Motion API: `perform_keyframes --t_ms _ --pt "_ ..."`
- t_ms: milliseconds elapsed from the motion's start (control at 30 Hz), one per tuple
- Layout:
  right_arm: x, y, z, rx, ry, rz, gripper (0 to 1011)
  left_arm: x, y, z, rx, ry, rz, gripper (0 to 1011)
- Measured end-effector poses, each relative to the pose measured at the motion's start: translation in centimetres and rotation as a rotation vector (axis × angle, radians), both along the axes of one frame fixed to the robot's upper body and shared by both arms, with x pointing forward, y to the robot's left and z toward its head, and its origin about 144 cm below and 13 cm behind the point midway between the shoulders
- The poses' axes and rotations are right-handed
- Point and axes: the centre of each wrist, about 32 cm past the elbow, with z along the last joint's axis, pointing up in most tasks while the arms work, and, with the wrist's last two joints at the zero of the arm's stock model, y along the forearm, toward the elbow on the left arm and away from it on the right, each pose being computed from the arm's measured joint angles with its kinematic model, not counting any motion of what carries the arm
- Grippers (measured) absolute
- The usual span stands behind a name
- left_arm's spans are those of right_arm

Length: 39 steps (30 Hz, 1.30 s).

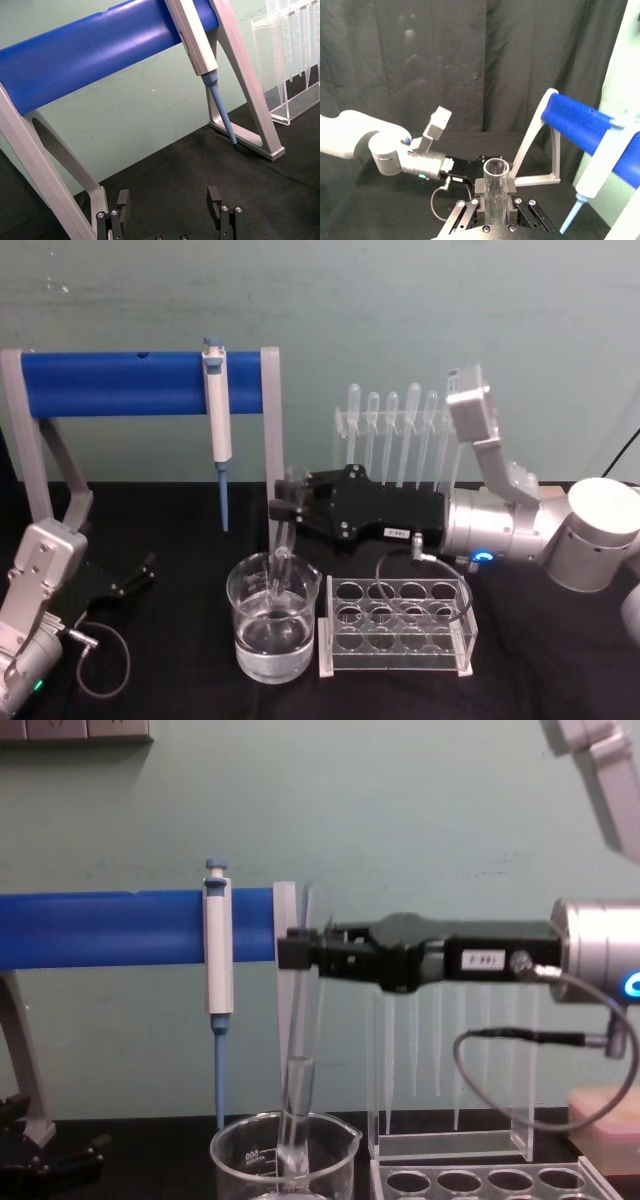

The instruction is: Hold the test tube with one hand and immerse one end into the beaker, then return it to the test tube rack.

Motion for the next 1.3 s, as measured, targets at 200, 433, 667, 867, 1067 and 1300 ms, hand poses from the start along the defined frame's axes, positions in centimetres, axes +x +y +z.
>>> perform_keyframes --t_ms 200,433,667,867,1067,1300 --pt "-0.8 -0.9 1.7 -0.003 -0.022 -0.012 228 0.0 0.0 0.0 0.0 0.0 0.0 1000" --pt "-1.9 -2.4 3.0 -0.002 -0.042 -0.036 228 0.0 0.0 0.0 0.0 0.0 0.0 1000" --pt "-3.8 -4.3 3.6 -0.002 -0.059 -0.075 228 0.0 0.0 0.0 0.0 0.0 0.0 1000" --pt "-5.0 -5.9 3.5 -0.003 -0.062 -0.106 228 0.0 0.0 0.0 0.0 0.0 0.0 1000" --pt "-5.9 -7.5 2.8 -0.007 -0.048 -0.141 228 0.0 0.0 0.0 0.0 0.0 0.0 1000" --pt "-6.4 -8.5 1.2 -0.016 -0.016 -0.163 228 0.0 0.0 0.0 0.0 0.0 0.0 1000"
